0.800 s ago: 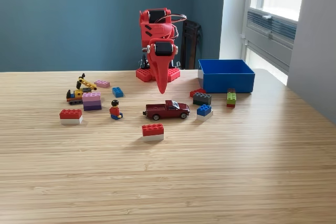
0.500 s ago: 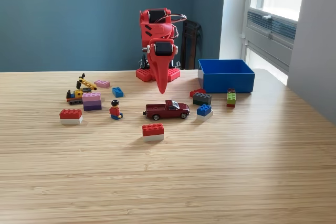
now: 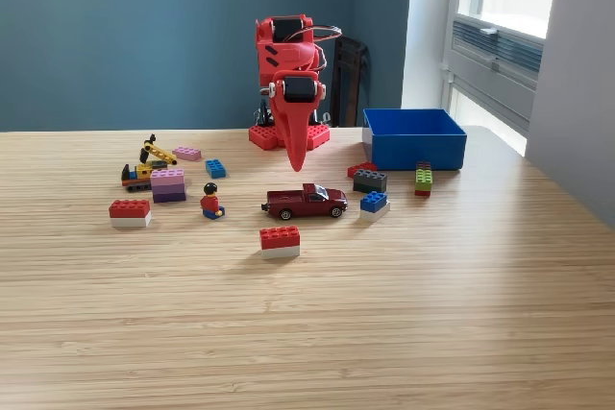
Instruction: Grasp a lego block and put it in the bin.
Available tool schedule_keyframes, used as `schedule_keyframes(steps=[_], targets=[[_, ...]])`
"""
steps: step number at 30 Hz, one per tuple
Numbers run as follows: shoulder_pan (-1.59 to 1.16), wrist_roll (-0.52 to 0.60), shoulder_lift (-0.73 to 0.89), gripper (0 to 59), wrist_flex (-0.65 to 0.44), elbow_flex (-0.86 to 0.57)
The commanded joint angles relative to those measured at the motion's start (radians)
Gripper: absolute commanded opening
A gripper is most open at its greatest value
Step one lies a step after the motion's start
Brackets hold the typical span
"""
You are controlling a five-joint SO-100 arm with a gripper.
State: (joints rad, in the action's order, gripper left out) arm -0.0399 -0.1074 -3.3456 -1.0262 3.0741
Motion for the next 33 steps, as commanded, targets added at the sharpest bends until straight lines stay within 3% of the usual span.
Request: schedule_keyframes(steps=[1, 11, 12, 14, 15, 18, 28, 33], targets=[[-0.014, 0.0, 0.003, 0.0, 0.008, 0.005], [-0.014, 0.002, 0.003, 0.0, 0.008, 0.005], [-0.014, -0.006, 0.003, 1.0, 0.008, 0.005], [-0.021, -0.014, 0.003, 10.5, 0.008, 0.005], [-0.021, -0.012, 0.003, 12.0, 0.008, 0.005], [-0.021, -0.006, 0.003, 6.2, 0.008, 0.005], [-0.02, 0.0, 0.003, 0.1, 0.008, 0.005], [-0.02, 0.021, 0.003, 0.1, 0.031, -0.005]])
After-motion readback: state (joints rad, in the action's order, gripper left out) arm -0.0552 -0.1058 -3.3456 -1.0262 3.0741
